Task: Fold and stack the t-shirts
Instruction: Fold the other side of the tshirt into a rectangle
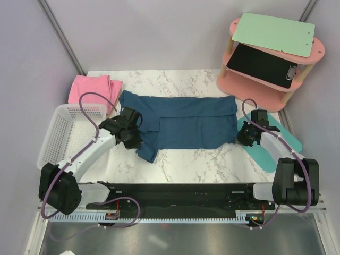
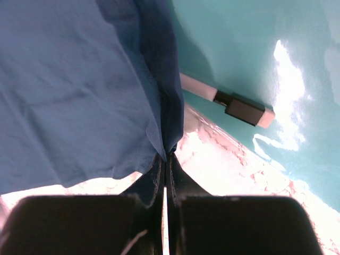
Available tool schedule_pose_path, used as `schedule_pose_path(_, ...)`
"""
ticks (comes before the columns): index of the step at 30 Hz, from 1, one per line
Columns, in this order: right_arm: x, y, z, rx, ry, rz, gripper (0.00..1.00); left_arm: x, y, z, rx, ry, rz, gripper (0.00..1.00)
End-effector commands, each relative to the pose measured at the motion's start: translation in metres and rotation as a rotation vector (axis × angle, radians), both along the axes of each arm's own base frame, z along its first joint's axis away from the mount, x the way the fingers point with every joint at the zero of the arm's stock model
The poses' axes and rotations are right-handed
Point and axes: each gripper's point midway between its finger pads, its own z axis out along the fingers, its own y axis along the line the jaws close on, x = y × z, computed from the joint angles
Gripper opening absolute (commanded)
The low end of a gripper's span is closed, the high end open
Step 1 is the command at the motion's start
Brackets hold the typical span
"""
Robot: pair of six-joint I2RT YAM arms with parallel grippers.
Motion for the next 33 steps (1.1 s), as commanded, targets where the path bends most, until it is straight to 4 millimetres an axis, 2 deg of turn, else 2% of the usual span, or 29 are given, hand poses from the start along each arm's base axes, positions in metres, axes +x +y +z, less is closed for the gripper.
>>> schedule_pose_path(1, 0.034, -0.004, 0.038, -0.021, -0.108, 0.008, 0.0, 0.037, 0.006, 0.021, 0.049, -0.05, 0.015, 0.02)
schedule_pose_path(8, 0.071, -0.02, 0.052, -0.069, -0.138, -0.028, 0.0, 0.092, 0.02, 0.038, 0.072, -0.092, 0.048, 0.02)
schedule_pose_path(11, 0.085, -0.024, 0.046, -0.067, -0.127, -0.046, 0.0, 0.112, 0.025, 0.046, 0.075, -0.112, 0.053, 0.02)
schedule_pose_path(13, 0.093, -0.025, 0.036, -0.052, -0.101, -0.056, 0.0, 0.127, 0.027, 0.055, 0.075, -0.138, 0.05, 0.02)
schedule_pose_path(15, 0.099, -0.024, 0.023, -0.033, -0.073, -0.065, 0.0, 0.136, 0.026, 0.053, 0.083, -0.134, 0.04, 0.02)
schedule_pose_path(16, 0.104, -0.024, 0.024, -0.027, -0.077, -0.072, 0.0, 0.146, 0.027, 0.061, 0.077, -0.157, 0.044, 0.02)
schedule_pose_path(18, 0.111, -0.023, 0.021, -0.014, -0.077, -0.077, 0.0, 0.155, 0.027, 0.059, 0.082, -0.155, 0.04, 0.02)
schedule_pose_path(19, 0.114, -0.024, 0.021, -0.013, -0.08, -0.083, 0.0, 0.163, 0.028, 0.066, 0.078, -0.173, 0.044, 0.02)
schedule_pose_path(23, 0.125, -0.028, 0.021, -0.017, -0.085, -0.095, 0.0, 0.181, 0.029, 0.064, 0.077, -0.172, 0.045, 0.02)
schedule_pose_path(24, 0.13, -0.027, 0.02, -0.013, -0.087, -0.095, 0.0, 0.185, 0.029, 0.057, 0.083, -0.155, 0.037, 0.02)
schedule_pose_path(27, 0.139, -0.027, 0.018, 0.001, -0.083, -0.101, 0.0, 0.201, 0.026, 0.062, 0.067, -0.172, 0.027, 0.02)
schedule_pose_path(29, 0.143, -0.026, 0.017, 0.009, -0.081, -0.102, 0.0, 0.207, 0.026, 0.054, 0.066, -0.157, 0.026, 0.02)
schedule_pose_path(33, 0.154, -0.03, 0.007, 0.009, -0.063, -0.124, 0.0, 0.221, 0.027, 0.053, 0.061, -0.161, 0.019, 0.02)
